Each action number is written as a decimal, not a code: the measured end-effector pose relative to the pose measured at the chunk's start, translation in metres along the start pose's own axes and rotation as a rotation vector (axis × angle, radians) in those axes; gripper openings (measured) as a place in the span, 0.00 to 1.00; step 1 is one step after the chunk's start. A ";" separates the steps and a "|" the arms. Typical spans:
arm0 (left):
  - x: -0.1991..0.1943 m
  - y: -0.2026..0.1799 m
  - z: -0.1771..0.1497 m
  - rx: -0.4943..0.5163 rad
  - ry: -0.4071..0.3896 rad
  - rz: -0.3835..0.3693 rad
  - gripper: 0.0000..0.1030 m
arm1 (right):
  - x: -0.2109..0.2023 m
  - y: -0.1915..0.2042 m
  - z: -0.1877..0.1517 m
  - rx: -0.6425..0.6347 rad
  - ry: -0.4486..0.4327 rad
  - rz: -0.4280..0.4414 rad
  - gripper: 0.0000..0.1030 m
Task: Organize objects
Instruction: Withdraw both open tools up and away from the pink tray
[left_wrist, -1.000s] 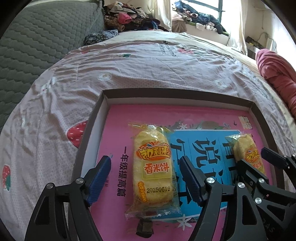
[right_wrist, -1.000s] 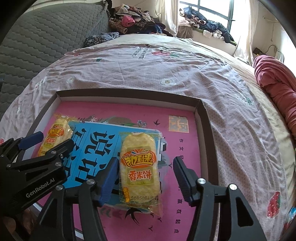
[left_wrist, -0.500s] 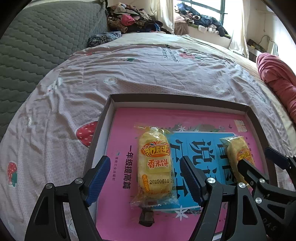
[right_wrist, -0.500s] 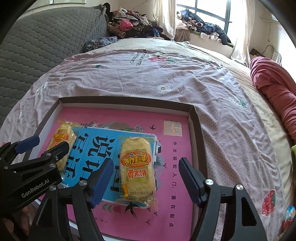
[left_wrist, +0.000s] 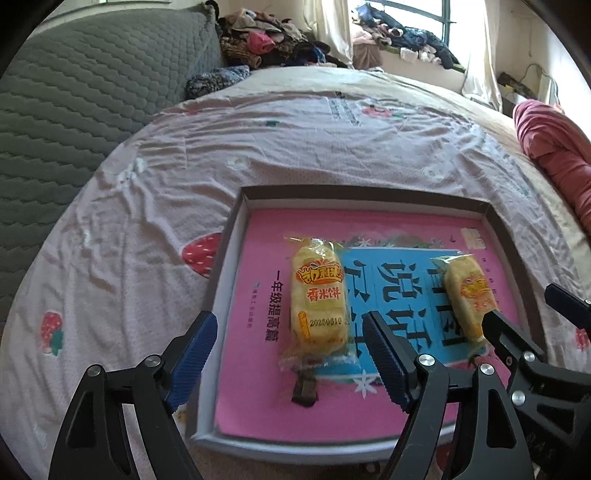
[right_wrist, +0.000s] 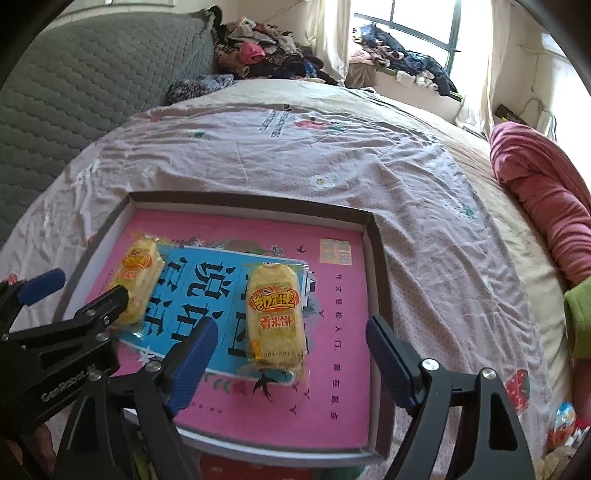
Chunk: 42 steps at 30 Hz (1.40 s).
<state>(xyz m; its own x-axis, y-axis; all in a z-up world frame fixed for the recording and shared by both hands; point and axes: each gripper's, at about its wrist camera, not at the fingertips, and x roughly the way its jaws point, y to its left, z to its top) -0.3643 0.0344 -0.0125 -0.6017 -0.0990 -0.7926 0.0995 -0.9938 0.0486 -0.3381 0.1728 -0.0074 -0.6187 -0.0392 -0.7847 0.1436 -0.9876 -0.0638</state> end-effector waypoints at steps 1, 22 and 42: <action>-0.004 0.001 -0.001 0.002 -0.002 -0.002 0.80 | -0.003 -0.002 -0.001 0.009 -0.002 0.001 0.82; -0.096 0.024 -0.019 -0.008 -0.027 -0.014 0.87 | -0.104 -0.004 -0.012 0.071 -0.048 0.063 0.94; -0.206 0.039 -0.042 0.022 -0.088 -0.022 0.87 | -0.210 0.009 -0.023 0.063 -0.100 0.081 0.99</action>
<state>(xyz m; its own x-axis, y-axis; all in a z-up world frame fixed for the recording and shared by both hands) -0.2032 0.0180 0.1268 -0.6709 -0.0804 -0.7372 0.0689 -0.9966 0.0460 -0.1893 0.1751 0.1429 -0.6811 -0.1308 -0.7204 0.1491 -0.9881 0.0384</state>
